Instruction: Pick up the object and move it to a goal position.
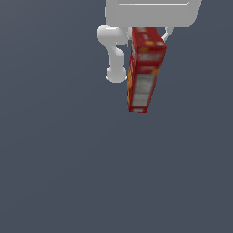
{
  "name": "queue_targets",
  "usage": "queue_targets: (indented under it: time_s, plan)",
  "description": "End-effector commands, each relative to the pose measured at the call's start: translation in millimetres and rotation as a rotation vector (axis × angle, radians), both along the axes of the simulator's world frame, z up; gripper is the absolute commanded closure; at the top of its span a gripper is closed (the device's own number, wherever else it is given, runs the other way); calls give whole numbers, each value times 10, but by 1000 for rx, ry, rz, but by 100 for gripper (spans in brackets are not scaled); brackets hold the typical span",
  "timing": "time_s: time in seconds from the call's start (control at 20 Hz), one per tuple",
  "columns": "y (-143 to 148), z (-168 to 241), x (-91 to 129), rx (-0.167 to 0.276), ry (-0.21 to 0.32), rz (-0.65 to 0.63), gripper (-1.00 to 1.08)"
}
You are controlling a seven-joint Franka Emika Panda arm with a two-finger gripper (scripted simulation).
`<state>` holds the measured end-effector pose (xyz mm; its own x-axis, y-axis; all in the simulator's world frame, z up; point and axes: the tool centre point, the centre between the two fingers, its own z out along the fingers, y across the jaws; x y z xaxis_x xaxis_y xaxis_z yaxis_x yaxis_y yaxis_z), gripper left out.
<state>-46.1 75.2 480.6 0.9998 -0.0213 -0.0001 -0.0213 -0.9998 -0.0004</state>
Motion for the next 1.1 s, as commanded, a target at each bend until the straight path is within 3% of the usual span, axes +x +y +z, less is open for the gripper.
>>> queue_targets:
  time_s: [0.0,0.55,1.05]
  plan:
    - [0,168,31,0,0,-1,108]
    - [11,732,152,0,0,-1,108]
    - [17,967,212,0,0,-1,108]
